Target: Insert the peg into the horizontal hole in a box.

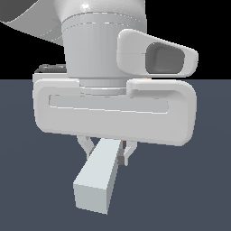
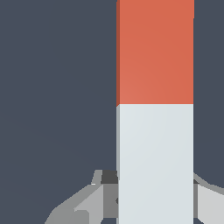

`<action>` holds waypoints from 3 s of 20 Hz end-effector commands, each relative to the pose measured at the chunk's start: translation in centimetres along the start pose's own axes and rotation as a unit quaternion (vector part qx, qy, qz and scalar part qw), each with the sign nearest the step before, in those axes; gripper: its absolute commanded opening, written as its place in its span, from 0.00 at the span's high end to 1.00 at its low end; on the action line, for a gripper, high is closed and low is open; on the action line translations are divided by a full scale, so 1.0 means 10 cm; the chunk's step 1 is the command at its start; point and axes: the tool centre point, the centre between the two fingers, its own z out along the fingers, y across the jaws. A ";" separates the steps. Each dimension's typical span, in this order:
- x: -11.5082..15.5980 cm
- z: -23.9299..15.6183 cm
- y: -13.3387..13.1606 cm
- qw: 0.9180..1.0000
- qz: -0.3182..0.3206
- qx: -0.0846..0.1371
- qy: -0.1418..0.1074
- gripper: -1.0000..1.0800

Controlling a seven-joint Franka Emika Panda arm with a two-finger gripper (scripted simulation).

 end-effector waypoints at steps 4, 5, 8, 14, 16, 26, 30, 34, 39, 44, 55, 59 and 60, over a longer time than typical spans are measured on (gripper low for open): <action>0.43 -0.23 -0.27 1.000 0.024 -0.002 0.000 1.00; 0.51 -0.27 -0.32 1.000 0.028 -0.002 0.000 1.00; 0.74 -0.38 -0.44 0.999 0.040 -0.002 0.000 1.00; 1.12 -0.57 -0.63 0.998 0.060 -0.002 0.000 1.00; 1.22 -0.62 -0.67 0.998 0.065 -0.002 0.000 1.00; 1.47 -0.74 -0.76 0.997 0.078 -0.002 0.000 1.00; 1.47 -0.74 -0.76 0.997 0.078 -0.002 0.000 1.00; 1.47 -0.74 -0.75 0.997 0.077 -0.002 0.000 1.00; 1.47 -0.74 -0.75 0.997 0.077 -0.001 0.000 1.00; 1.57 -0.73 -0.74 0.997 0.077 -0.001 0.000 1.00; 2.37 -0.74 -0.63 0.997 0.077 -0.002 0.001 1.00; 2.61 -0.75 -0.59 0.997 0.077 -0.002 0.001 1.00; 2.65 -0.75 -0.58 0.997 0.077 -0.002 0.001 1.00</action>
